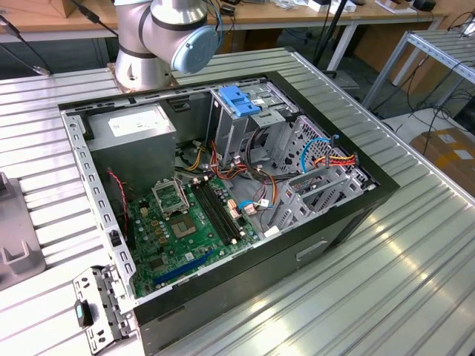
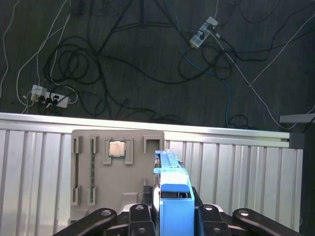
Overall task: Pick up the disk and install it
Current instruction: 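Pick up the disk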
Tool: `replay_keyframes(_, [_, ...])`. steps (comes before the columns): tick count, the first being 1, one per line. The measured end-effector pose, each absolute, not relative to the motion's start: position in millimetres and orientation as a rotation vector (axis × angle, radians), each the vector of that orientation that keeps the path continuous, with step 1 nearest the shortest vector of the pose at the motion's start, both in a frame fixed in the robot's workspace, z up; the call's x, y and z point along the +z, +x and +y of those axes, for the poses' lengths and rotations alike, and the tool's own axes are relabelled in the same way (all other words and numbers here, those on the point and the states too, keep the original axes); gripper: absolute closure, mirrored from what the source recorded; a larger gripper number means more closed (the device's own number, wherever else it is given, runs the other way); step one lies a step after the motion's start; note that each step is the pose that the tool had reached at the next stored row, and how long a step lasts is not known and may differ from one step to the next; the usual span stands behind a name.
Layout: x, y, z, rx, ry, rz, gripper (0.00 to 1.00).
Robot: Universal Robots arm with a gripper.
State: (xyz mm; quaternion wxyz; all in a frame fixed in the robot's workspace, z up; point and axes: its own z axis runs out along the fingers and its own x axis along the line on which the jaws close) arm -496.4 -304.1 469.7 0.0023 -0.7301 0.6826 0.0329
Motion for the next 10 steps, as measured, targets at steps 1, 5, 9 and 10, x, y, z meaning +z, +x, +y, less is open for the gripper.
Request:
replay_keyframes(1, [470.1, -496.4, -304.1, 0.103, -2.29, 2.141, 0.63])
replay_keyframes(5, [472.4, -496.4, -304.1, 0.103, -2.29, 2.141, 0.63])
replay_keyframes(9, [474.3, -496.4, -304.1, 0.103, -2.29, 2.141, 0.63])
replay_keyframes(10, [474.8, -496.4, -304.1, 0.103, -2.29, 2.141, 0.63])
